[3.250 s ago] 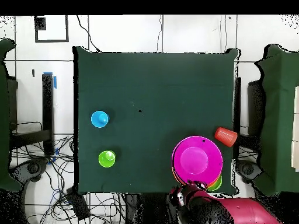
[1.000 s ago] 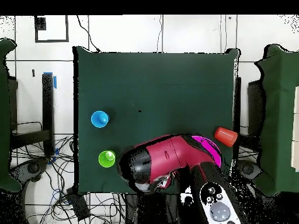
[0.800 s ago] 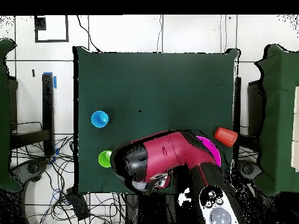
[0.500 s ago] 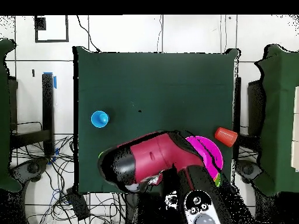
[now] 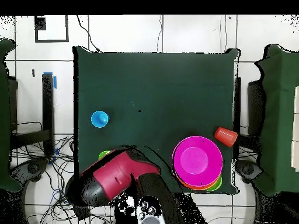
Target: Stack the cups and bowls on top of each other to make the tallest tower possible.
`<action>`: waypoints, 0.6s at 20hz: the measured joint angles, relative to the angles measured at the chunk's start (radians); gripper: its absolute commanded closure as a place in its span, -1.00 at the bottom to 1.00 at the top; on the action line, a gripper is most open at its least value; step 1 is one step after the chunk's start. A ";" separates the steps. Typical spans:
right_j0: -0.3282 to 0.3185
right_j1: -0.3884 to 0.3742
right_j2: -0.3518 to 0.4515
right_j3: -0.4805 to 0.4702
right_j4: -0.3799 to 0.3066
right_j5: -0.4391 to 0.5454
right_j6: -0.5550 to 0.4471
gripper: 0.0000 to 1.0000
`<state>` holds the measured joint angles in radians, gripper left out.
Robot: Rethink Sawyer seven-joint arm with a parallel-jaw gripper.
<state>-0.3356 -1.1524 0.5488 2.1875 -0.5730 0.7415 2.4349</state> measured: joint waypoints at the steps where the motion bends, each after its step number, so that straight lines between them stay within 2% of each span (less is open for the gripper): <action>1: 0.004 -0.007 0.000 0.002 0.004 0.003 0.000 -1.00; 6: 0.055 -0.075 -0.009 -0.006 0.023 0.087 0.000 -1.00; 10: 0.071 -0.062 -0.028 -0.022 0.000 0.094 0.000 -1.00; 12: 0.074 -0.028 -0.048 -0.036 -0.034 0.073 0.000 -1.00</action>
<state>-0.2611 -1.1807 0.5009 2.1513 -0.6070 0.8145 2.4349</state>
